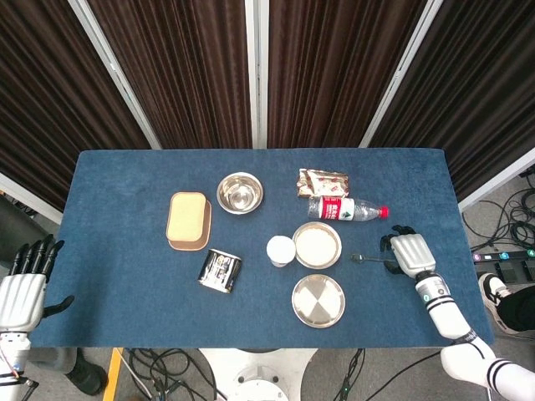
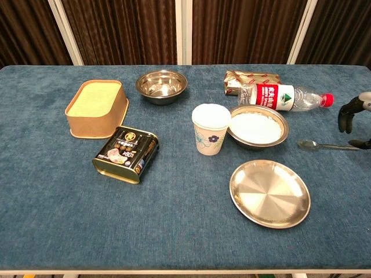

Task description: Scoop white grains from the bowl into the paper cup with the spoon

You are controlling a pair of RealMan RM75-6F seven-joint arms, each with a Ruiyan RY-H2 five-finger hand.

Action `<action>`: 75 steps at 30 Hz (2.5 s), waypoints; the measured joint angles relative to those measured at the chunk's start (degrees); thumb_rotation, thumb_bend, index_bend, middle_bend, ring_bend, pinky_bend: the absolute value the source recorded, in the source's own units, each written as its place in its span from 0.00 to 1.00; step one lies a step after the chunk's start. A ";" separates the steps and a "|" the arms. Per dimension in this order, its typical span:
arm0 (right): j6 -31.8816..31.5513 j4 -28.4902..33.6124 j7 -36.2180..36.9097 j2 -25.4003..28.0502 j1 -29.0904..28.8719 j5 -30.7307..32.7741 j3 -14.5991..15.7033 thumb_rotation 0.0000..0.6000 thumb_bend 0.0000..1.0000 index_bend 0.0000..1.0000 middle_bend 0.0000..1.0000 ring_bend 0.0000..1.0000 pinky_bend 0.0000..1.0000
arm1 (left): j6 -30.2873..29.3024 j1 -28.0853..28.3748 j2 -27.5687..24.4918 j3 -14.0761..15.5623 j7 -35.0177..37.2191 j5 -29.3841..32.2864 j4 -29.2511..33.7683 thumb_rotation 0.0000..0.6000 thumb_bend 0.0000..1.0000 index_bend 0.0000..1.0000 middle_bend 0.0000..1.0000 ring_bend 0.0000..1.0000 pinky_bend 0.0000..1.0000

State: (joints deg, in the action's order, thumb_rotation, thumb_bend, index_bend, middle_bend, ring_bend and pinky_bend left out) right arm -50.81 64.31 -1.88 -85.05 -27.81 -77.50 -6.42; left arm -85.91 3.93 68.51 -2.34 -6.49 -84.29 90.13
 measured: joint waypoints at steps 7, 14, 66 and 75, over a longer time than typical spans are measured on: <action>1.61 -1.88 -1.09 -2.02 -1.39 0.52 0.69 1.00 0.24 0.49 0.48 0.18 0.20 | -0.07 -0.15 0.18 0.02 0.43 0.11 -0.47 1.00 0.00 0.11 0.06 0.01 0.01; 2.31 -2.23 -2.49 -2.50 -2.13 1.39 0.90 1.00 0.24 0.49 0.49 0.18 0.20 | 0.00 -0.22 0.34 0.00 0.59 0.25 -0.70 1.00 0.00 0.11 0.06 0.01 0.01; 10.61 16.94 -21.29 13.97 -13.48 4.58 -0.09 1.00 0.33 0.56 0.56 0.22 0.20 | -0.51 -0.42 -0.05 -0.22 1.57 -0.03 -1.23 1.00 0.00 0.11 0.06 0.01 0.01; 18.62 17.34 -38.65 12.91 -25.13 15.84 0.47 1.00 0.33 0.58 0.56 0.22 0.17 | -1.25 -0.97 0.24 -0.11 2.56 -0.19 -2.02 1.00 0.00 0.11 0.06 0.01 0.01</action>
State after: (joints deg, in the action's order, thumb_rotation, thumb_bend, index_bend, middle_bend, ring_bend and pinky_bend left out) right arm -32.19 81.66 -40.53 -72.14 -52.94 -61.67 -5.95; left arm -87.16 2.97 68.75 -2.45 -3.93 -84.48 88.12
